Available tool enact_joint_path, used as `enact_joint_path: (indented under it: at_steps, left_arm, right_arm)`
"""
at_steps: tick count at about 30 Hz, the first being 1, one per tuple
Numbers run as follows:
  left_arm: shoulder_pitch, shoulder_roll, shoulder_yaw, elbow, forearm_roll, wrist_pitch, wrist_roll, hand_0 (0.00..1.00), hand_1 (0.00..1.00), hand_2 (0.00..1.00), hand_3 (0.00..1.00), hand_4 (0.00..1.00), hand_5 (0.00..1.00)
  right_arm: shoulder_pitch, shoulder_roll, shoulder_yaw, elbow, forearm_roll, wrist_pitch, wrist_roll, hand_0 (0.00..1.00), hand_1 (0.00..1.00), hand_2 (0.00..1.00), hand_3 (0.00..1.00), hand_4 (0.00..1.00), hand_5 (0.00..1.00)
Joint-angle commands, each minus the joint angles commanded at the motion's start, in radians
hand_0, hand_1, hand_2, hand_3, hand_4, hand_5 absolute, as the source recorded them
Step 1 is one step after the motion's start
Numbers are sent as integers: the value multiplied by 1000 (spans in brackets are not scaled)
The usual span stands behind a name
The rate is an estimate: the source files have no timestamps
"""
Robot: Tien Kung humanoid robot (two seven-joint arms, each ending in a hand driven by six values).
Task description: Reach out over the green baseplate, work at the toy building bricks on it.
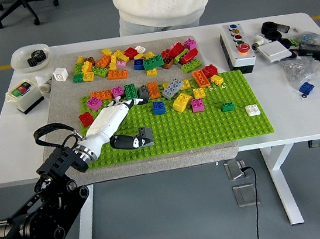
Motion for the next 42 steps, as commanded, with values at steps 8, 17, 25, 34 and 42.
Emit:
enact_joint_path:
  at_steps: [8, 17, 25, 34, 42]
  left_arm:
    - [18, 18, -17, -55, -25, -11, -7, 998, 843, 835, 814, 998, 177]
    - [97, 63, -31, -133, -105, -36, -11, 998, 848, 835, 566, 998, 484]
    - [120, 70, -35, -115, -104, -27, -20, 998, 852, 829, 575, 998, 733]
    - [130, 70, -29, -100, -87, -25, -23, 998, 863, 840, 597, 998, 841]
    - [130, 63, -22, -109, -99, -31, -21, 998, 865, 839, 600, 998, 853]
  right_arm:
    - [-3, -1, 4, 0, -1, 0, 0, 736, 614, 633, 535, 761, 496]
    - [-10, 0, 10, 0, -9, 0, 0, 736, 614, 631, 535, 760, 496]
    - [-10, 1, 11, 0, -13, 1, 1, 737, 614, 631, 535, 760, 496]
    - [-14, 0, 12, 0, -17, 1, 1, 737, 616, 631, 535, 760, 496]
    - [-12, 1, 9, 0, -15, 1, 1, 736, 615, 631, 535, 760, 496]
